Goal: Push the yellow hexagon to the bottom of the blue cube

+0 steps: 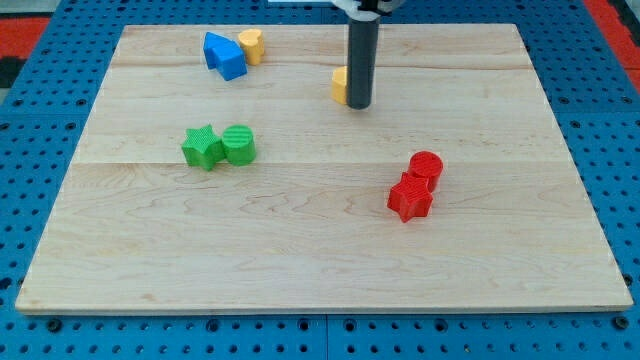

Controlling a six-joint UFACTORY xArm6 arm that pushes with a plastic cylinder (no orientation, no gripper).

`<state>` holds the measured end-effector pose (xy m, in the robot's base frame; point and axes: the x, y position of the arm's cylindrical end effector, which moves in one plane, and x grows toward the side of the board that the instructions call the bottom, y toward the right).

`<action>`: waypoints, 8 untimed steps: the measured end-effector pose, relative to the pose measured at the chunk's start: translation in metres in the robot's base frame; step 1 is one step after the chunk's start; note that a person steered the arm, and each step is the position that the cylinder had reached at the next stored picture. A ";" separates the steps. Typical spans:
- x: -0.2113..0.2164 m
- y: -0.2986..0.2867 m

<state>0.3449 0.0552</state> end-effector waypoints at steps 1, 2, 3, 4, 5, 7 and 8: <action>-0.020 0.028; -0.034 -0.012; -0.016 -0.050; -0.017 -0.054; -0.017 -0.083; -0.006 -0.139; 0.010 -0.155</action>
<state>0.3548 -0.0998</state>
